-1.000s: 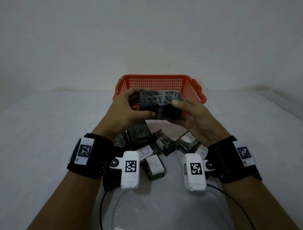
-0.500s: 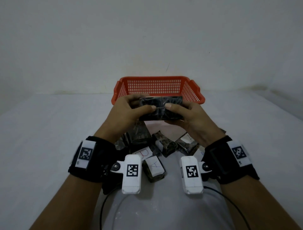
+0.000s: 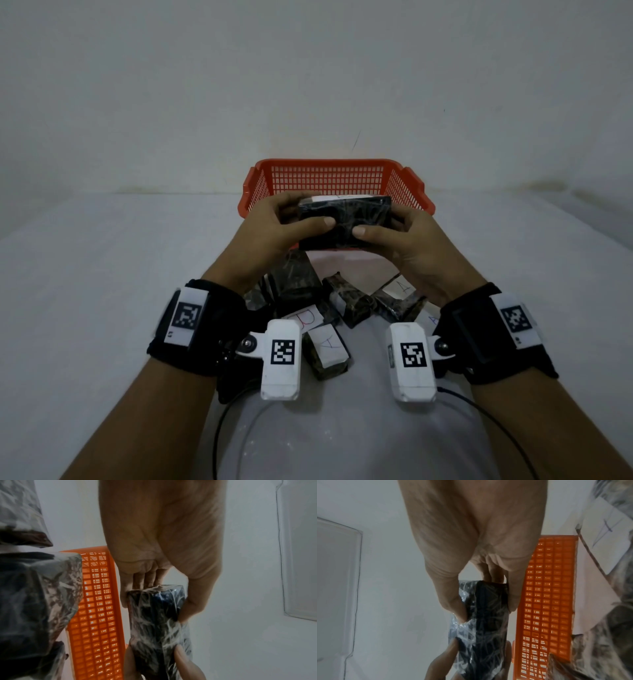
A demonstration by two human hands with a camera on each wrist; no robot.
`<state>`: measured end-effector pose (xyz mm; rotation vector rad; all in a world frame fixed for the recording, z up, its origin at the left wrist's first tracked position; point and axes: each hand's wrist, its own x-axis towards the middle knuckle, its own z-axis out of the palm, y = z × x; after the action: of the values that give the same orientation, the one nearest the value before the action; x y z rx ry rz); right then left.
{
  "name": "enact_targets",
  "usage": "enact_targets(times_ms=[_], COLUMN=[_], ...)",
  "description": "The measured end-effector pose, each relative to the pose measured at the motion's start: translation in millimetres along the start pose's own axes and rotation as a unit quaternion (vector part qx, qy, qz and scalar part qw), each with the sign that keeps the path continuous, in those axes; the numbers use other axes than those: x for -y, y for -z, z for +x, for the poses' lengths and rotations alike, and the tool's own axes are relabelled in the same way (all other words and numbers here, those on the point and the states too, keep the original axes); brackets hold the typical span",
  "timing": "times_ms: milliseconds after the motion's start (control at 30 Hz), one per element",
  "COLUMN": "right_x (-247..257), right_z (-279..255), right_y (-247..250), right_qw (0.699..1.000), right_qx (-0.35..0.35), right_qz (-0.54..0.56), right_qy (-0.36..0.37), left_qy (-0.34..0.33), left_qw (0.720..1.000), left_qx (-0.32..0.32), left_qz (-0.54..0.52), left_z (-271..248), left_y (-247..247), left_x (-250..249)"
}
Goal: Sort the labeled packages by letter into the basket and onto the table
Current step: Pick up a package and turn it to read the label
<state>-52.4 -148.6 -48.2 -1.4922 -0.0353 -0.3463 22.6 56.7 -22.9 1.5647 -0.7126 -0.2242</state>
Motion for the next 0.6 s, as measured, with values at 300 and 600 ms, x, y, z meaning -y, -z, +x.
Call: enact_targets(times_ms=[300, 600], right_x=[3.0, 11.2], right_z=[-0.8, -7.4], right_y=[-1.3, -5.9], right_qw=[0.999, 0.996], right_qx=[0.002, -0.003], right_qz=[0.012, 0.060], right_qy=[0.032, -0.063], left_qy=[-0.024, -0.078], left_qw=[1.000, 0.994], left_qx=[0.005, 0.009], left_qz=[0.011, 0.072], left_z=[-1.1, 0.1], left_y=[6.1, 3.3], left_x=[-2.8, 4.3])
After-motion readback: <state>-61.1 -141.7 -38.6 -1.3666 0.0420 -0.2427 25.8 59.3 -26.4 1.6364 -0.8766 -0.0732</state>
